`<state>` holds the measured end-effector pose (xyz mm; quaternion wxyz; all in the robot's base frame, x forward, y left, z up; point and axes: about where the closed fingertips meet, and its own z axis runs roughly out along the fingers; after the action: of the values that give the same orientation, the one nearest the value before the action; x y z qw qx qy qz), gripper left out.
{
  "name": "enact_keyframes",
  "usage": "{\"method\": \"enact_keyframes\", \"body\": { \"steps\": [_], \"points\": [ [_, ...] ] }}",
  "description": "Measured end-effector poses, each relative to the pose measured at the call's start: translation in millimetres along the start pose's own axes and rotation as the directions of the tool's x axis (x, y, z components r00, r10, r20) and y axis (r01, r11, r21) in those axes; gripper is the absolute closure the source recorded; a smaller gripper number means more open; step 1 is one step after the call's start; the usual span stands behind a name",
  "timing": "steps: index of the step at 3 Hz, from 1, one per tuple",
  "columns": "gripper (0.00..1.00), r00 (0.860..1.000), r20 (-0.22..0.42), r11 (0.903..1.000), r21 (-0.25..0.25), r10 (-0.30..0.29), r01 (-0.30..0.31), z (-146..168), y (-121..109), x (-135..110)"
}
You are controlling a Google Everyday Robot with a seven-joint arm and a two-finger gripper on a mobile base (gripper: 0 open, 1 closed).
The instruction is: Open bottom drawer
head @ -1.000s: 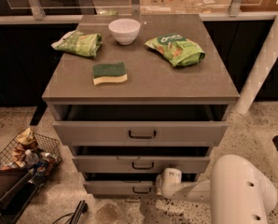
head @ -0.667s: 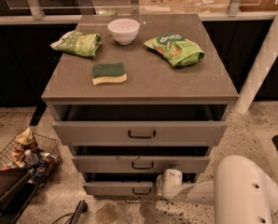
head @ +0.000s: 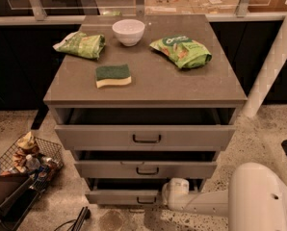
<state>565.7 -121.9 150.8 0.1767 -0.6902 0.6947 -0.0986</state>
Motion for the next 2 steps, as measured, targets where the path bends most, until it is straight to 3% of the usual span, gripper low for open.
{"method": "enact_keyframes", "body": {
  "steps": [1, 2],
  "points": [
    [1.0, 1.0, 0.0, 1.0, -0.003, 0.0, 0.0, -1.1, 1.4, 0.0],
    [1.0, 1.0, 0.007, 0.9992, -0.04, 0.003, -0.003, -11.6, 22.2, 1.1]
  ]
}}
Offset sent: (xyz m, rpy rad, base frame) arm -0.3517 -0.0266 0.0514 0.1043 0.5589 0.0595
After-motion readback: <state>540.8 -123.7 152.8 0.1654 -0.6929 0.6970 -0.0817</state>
